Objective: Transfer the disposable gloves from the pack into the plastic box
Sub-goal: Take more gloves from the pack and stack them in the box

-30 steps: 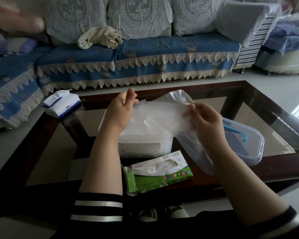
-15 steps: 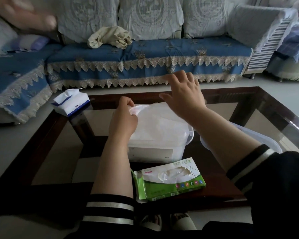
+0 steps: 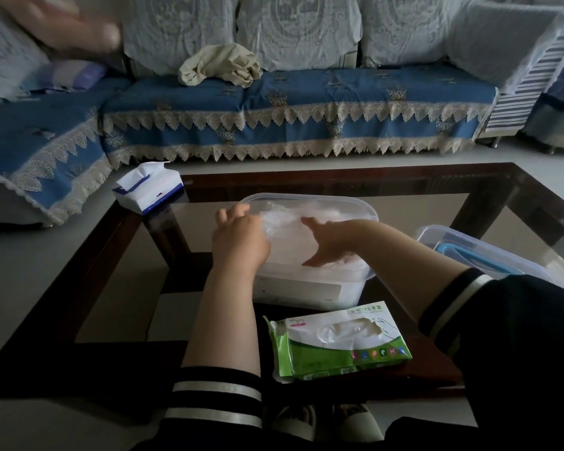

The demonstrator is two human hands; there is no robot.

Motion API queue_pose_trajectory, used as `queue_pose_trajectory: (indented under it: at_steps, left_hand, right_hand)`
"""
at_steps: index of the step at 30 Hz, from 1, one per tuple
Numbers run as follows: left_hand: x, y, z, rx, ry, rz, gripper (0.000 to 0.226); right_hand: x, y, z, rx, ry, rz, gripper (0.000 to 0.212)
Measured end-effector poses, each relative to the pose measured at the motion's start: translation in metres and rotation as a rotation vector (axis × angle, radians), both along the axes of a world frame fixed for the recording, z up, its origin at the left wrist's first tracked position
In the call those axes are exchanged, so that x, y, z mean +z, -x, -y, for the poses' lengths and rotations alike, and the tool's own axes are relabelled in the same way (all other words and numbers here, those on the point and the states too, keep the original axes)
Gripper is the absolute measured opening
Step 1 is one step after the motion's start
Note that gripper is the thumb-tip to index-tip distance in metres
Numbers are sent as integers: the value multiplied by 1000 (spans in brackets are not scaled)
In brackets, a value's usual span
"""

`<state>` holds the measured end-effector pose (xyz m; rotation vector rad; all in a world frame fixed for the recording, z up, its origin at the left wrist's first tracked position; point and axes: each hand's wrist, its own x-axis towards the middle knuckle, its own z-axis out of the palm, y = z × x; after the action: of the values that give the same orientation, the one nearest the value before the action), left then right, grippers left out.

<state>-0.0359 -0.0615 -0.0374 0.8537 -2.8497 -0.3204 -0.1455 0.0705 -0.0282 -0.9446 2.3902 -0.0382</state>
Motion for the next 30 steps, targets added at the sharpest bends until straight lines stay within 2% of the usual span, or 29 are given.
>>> queue_pose_trajectory:
  at_steps: [4,7,9,11,12,14,16,18,20,22,24,28,30]
  left_hand:
    - [7,-7,-14,49,25,61,27]
    - [7,-8,-25,38,35,73,38]
    - [10,-8,-30,16,105,-7,44]
    - [13,-5,-32,-86,180,-159,33]
    - [13,-2,-35,-152,159,-194,30]
    - [10,7,-37,-206,46,-100,29]
    - [3,13,-36,-181,-41,120,31]
    - [1,16,-35,-148,-107,291,37]
    - [2,19,-37,-135,-136,348,43]
    - [3,21,-39,-143,-121,374,42]
    - [2,24,-37,-157,-132,368,38]
    - [1,27,-33,-161,-115,333,34]
    - [1,28,-32,-163,-104,264,36]
  right_hand:
    - [-9,-2,14,10,-81,84,95]
    - [-12,-3,17,109,-116,18,90]
    - [-15,-1,16,142,-117,-9,88]
    - [-17,1,14,167,-102,-21,87]
    - [-18,1,12,181,-91,-37,88]
    - [-17,3,11,200,-74,-70,88]
    - [-17,5,9,189,-57,-58,86]
    - [-18,10,4,152,-33,10,83]
    - [-20,15,-4,89,-1,90,85]
    - [-18,18,-9,-3,96,170,86]
    - [-8,18,-13,-68,244,174,79]
    - [27,13,-29,-132,555,-56,33]
    - [44,10,-46,-232,751,-196,18]
